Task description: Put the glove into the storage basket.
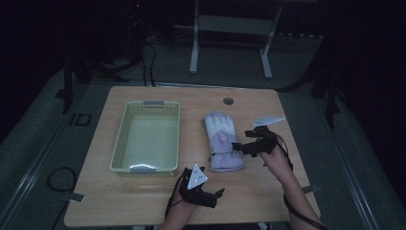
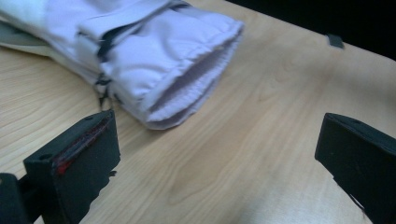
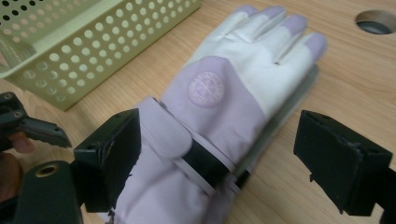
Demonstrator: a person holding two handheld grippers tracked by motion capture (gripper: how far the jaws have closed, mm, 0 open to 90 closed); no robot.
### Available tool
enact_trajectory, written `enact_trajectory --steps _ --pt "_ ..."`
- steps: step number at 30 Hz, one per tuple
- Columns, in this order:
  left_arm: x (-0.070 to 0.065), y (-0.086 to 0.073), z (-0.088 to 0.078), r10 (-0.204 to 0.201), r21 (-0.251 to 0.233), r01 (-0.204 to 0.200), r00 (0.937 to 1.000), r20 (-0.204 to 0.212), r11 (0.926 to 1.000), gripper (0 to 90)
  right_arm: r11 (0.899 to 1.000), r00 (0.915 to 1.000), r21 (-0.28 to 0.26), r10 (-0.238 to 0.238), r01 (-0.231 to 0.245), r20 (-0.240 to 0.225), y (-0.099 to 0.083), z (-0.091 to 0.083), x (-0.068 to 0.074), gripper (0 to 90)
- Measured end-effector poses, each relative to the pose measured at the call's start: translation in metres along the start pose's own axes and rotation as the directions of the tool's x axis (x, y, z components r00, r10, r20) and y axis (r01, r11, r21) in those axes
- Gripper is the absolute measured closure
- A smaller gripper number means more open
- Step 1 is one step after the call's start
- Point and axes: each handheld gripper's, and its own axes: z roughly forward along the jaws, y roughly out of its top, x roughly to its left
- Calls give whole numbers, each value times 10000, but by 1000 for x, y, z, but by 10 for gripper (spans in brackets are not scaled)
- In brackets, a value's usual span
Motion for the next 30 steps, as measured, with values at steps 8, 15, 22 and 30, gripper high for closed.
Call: enact_trajectory --steps 8,15,22,30 --pt "-13 24 -10 153 209 -157 9997 214 9997 3 9991 9989 -224 370 -364 282 -9 -18 -13 134" --pt "-12 65 -11 145 570 -180 9980 620 9982 3 9963 9975 -522 685 -676 170 -13 -25 -21 139" --pt "4 100 -1 -129 166 126 9997 193 9998 3 9971 9987 -645 422 -404 271 -10 -26 -22 143" --pt "27 121 13 -219 326 245 9968 -769 9992 4 9910 9974 -1142 716 -705 57 -9 -30 -29 138"
